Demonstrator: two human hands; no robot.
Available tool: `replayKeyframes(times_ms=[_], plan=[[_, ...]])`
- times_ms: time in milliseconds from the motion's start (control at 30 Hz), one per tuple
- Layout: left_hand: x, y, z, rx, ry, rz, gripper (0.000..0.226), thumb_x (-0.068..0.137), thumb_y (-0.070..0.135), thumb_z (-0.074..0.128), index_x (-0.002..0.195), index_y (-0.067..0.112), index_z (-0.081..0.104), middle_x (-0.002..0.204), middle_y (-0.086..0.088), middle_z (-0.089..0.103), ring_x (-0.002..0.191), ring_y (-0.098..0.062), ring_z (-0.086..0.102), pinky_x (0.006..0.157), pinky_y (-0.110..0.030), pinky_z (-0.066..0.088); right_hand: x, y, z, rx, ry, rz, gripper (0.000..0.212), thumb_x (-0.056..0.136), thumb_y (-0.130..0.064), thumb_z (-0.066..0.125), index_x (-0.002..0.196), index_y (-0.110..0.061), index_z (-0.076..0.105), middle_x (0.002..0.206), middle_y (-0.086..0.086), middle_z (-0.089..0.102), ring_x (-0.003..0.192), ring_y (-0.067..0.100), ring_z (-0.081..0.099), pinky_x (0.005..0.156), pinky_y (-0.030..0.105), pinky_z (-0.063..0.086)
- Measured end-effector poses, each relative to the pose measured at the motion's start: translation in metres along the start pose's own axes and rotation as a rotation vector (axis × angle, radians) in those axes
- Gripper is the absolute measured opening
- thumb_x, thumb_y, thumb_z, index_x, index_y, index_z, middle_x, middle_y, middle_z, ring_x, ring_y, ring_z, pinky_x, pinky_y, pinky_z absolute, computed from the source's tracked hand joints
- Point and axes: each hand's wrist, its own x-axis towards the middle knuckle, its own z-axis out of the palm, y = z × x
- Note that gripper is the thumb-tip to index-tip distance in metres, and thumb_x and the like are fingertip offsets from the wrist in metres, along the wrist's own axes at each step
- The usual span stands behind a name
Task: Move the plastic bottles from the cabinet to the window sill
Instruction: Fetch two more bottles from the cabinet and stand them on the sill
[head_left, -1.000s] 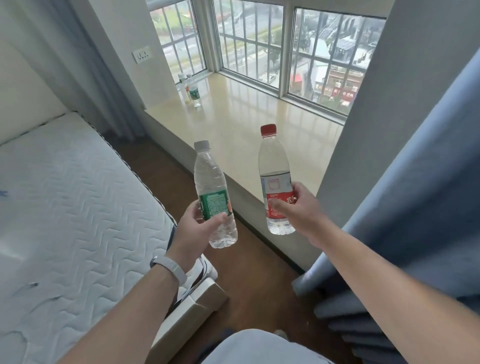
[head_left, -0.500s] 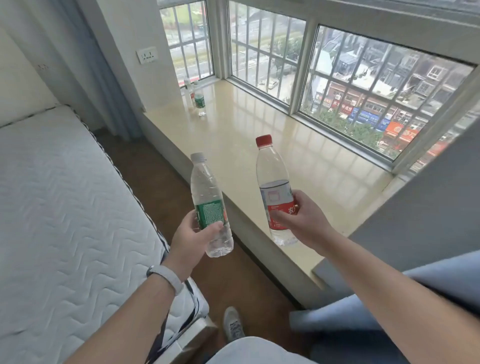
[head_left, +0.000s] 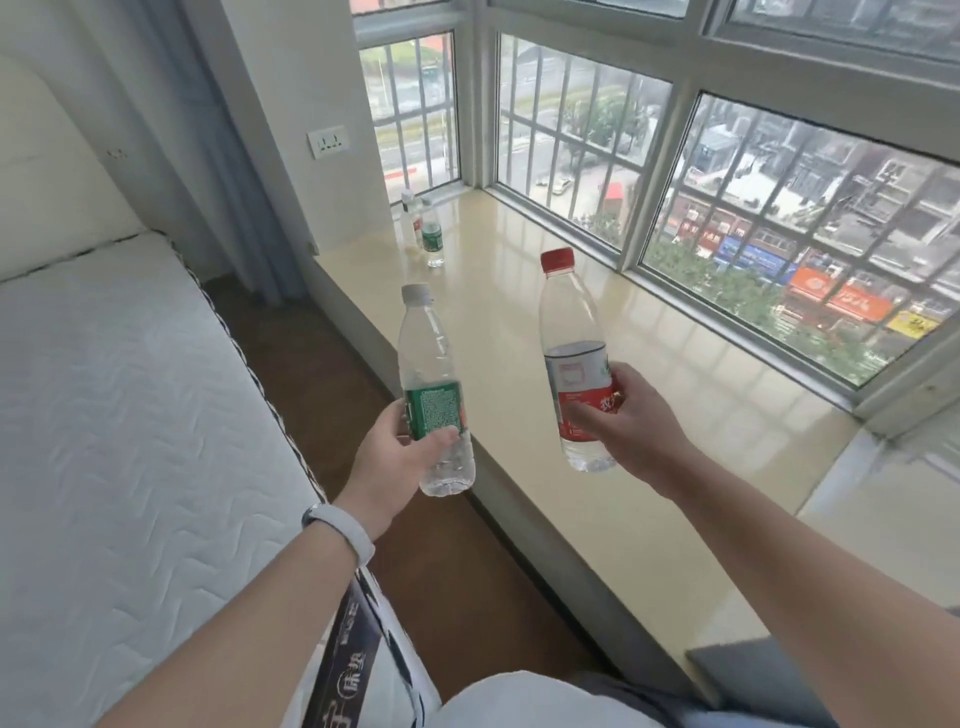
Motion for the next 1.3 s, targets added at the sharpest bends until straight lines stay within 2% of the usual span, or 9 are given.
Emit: replayKeyframes(times_ms=[133, 267, 467, 567, 733, 900, 1033, 1200, 1300], plan=[[0.028, 0.008, -0.014, 0.021, 0.039, 0.002, 0.042, 0.073, 0.048, 0.078, 0.111, 0.035, 0.067, 0.105, 0.01, 0.074, 0.097, -0.01, 0.07, 0.079, -0.03, 0.056, 0.04, -0.009, 0.017, 0.03, -0.043, -0.02, 0.044, 0.069, -0.042, 0.076, 0.11, -0.034, 0.061, 0.091, -0.01, 0.073, 0.077, 0.001, 0.069, 0.064, 0.021, 0.052], [0.062, 0.008, -0.024, 0.051, 0.09, -0.017, 0.04, 0.076, 0.045, 0.077, 0.113, 0.034, 0.066, 0.106, 0.009, 0.074, 0.099, -0.012, 0.07, 0.084, -0.035, 0.055, 0.084, -0.006, 0.04, 0.05, -0.096, -0.019, 0.037, 0.067, -0.043, 0.074, 0.1, -0.041, 0.059, 0.089, -0.012, 0.071, 0.075, -0.001, 0.068, 0.058, 0.013, 0.049], [0.119, 0.02, -0.031, 0.066, 0.201, -0.043, 0.041, 0.076, 0.044, 0.076, 0.115, 0.035, 0.066, 0.106, 0.012, 0.074, 0.099, -0.009, 0.069, 0.078, -0.027, 0.055, 0.169, -0.005, 0.073, 0.067, -0.236, -0.02, 0.041, 0.067, -0.044, 0.074, 0.105, -0.035, 0.06, 0.092, -0.006, 0.071, 0.076, 0.005, 0.069, 0.07, 0.029, 0.056], [0.149, 0.032, -0.038, 0.106, 0.257, -0.056, 0.042, 0.074, 0.046, 0.075, 0.115, 0.037, 0.066, 0.106, 0.014, 0.074, 0.097, -0.005, 0.069, 0.074, -0.019, 0.055, 0.214, -0.017, 0.083, 0.081, -0.283, -0.032, 0.04, 0.063, -0.049, 0.072, 0.099, -0.037, 0.059, 0.09, -0.007, 0.071, 0.074, 0.002, 0.068, 0.066, 0.025, 0.053], [0.189, 0.044, -0.046, 0.151, 0.362, -0.059, 0.043, 0.074, 0.049, 0.075, 0.114, 0.041, 0.065, 0.104, 0.02, 0.073, 0.094, 0.002, 0.067, 0.066, -0.008, 0.051, 0.277, -0.028, 0.096, 0.102, -0.354, -0.068, 0.033, 0.071, -0.042, 0.075, 0.098, -0.039, 0.058, 0.09, -0.01, 0.07, 0.075, -0.001, 0.068, 0.063, 0.021, 0.051], [0.208, 0.044, -0.048, 0.128, 0.404, -0.085, 0.041, 0.075, 0.048, 0.075, 0.114, 0.043, 0.065, 0.106, 0.017, 0.073, 0.097, -0.005, 0.069, 0.076, -0.02, 0.054, 0.307, -0.034, 0.107, 0.122, -0.418, -0.079, 0.031, 0.073, -0.041, 0.076, 0.098, -0.039, 0.058, 0.09, -0.01, 0.071, 0.076, -0.002, 0.068, 0.06, 0.018, 0.051], [0.224, 0.043, -0.052, 0.118, 0.405, -0.093, 0.037, 0.076, 0.045, 0.075, 0.112, 0.042, 0.067, 0.105, 0.016, 0.074, 0.096, -0.005, 0.07, 0.07, -0.014, 0.054, 0.325, -0.033, 0.115, 0.13, -0.435, -0.065, 0.03, 0.074, -0.04, 0.076, 0.098, -0.041, 0.058, 0.085, -0.021, 0.07, 0.077, -0.003, 0.068, 0.053, 0.011, 0.05], [0.246, 0.03, -0.07, 0.099, 0.393, -0.121, 0.038, 0.077, 0.044, 0.075, 0.114, 0.041, 0.066, 0.109, 0.014, 0.074, 0.1, -0.007, 0.069, 0.079, -0.025, 0.055, 0.339, -0.027, 0.14, 0.111, -0.411, -0.018, 0.029, 0.078, -0.035, 0.077, 0.096, -0.043, 0.057, 0.084, -0.016, 0.07, 0.076, -0.003, 0.068, 0.06, 0.019, 0.05], [0.257, 0.018, -0.087, 0.092, 0.392, -0.134, 0.035, 0.077, 0.045, 0.076, 0.11, 0.046, 0.066, 0.107, 0.017, 0.074, 0.097, -0.004, 0.07, 0.072, -0.019, 0.055, 0.349, -0.03, 0.158, 0.083, -0.412, -0.001, 0.03, 0.077, -0.036, 0.077, 0.096, -0.044, 0.056, 0.085, -0.016, 0.07, 0.075, -0.004, 0.068, 0.06, 0.019, 0.05]])
